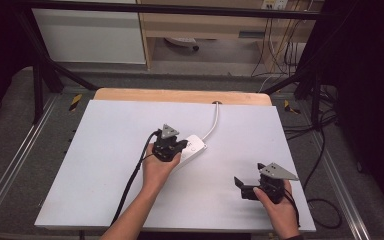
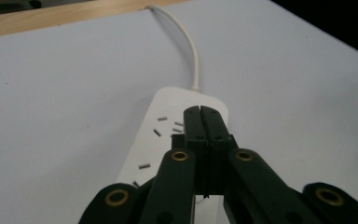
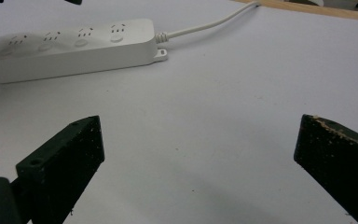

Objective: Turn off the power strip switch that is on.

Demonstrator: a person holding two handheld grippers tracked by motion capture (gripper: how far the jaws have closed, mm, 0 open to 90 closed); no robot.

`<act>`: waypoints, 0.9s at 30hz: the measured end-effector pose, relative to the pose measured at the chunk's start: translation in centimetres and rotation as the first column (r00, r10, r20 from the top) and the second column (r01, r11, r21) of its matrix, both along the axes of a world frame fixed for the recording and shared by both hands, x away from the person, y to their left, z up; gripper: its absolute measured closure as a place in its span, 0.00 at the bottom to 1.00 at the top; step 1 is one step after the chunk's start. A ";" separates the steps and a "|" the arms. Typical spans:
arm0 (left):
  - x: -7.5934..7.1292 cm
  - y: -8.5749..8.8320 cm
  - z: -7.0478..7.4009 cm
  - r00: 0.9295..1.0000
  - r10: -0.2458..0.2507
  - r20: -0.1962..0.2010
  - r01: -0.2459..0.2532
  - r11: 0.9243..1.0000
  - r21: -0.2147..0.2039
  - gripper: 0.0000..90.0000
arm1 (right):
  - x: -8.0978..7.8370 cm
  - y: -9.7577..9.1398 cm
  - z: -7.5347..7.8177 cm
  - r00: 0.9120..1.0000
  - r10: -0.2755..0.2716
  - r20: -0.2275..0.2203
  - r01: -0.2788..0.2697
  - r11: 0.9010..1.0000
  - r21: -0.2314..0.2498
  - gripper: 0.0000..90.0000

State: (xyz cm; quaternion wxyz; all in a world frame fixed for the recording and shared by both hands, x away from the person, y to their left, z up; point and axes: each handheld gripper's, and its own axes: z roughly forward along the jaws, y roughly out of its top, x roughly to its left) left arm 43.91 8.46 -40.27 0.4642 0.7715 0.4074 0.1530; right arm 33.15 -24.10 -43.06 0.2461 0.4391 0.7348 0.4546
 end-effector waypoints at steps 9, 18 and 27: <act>0.1 1.7 0.7 0.997 -0.026 0.077 0.027 1.000 -0.016 0.53 | 0.4 0.0 -0.2 1.000 -0.006 -0.011 0.006 1.000 -0.006 0.02; -1.4 3.7 1.6 0.995 0.026 0.093 -0.030 0.998 0.046 0.17 | 0.4 0.3 -0.4 1.000 0.001 -0.018 -0.001 1.000 -0.025 0.02; -3.6 7.2 2.1 0.994 0.045 0.103 -0.050 0.997 0.052 0.10 | 0.1 0.1 -0.2 1.000 -0.020 -0.012 0.020 1.000 -0.023 0.02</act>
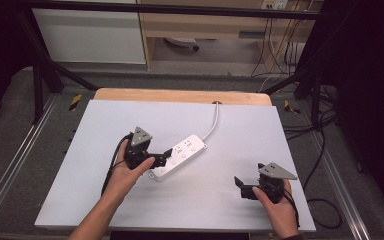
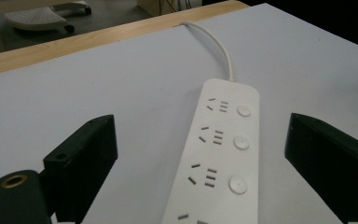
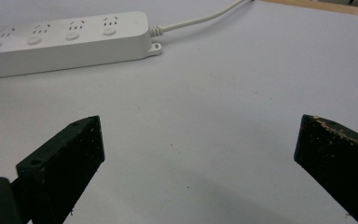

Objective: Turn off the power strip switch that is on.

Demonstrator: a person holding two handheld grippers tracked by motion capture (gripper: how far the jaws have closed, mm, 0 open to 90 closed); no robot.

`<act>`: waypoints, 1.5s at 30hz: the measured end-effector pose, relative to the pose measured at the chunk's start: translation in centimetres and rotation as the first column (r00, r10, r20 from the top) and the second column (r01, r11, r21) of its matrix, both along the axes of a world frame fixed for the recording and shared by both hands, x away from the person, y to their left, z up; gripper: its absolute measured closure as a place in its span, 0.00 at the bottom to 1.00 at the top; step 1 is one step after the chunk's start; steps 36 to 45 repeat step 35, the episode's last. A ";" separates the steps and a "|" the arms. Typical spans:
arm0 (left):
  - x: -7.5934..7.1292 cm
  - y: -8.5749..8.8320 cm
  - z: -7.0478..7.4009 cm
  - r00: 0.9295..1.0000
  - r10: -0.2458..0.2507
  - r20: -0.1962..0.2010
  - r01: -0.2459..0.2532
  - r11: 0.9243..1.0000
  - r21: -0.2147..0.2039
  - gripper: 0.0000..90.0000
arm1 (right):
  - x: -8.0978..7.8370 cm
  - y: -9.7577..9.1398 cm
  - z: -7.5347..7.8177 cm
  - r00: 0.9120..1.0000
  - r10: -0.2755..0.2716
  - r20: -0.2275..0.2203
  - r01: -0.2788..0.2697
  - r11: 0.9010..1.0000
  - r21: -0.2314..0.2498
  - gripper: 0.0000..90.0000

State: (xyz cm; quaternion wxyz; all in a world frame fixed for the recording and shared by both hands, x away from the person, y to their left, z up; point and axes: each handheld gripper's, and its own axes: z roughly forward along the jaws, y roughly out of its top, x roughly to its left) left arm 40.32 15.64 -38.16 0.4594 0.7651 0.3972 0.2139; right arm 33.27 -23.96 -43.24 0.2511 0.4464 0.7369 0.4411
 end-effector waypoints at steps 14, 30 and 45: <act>-3.9 9.6 -0.2 0.997 0.061 0.043 -0.058 0.995 -0.080 0.08 | 0.2 -0.1 -0.1 1.000 0.002 -0.002 -0.002 1.000 -0.006 0.03; -9.0 16.3 -2.7 0.985 0.158 0.068 -0.148 0.980 -0.130 0.07 | 0.9 -0.7 -1.3 0.995 -0.077 -0.055 0.074 0.996 -0.059 0.03; -9.0 16.6 -3.5 0.984 0.165 0.061 -0.157 0.980 -0.126 0.07 | 2.1 -0.7 -2.9 0.970 -0.201 -0.137 0.181 0.972 -0.149 0.04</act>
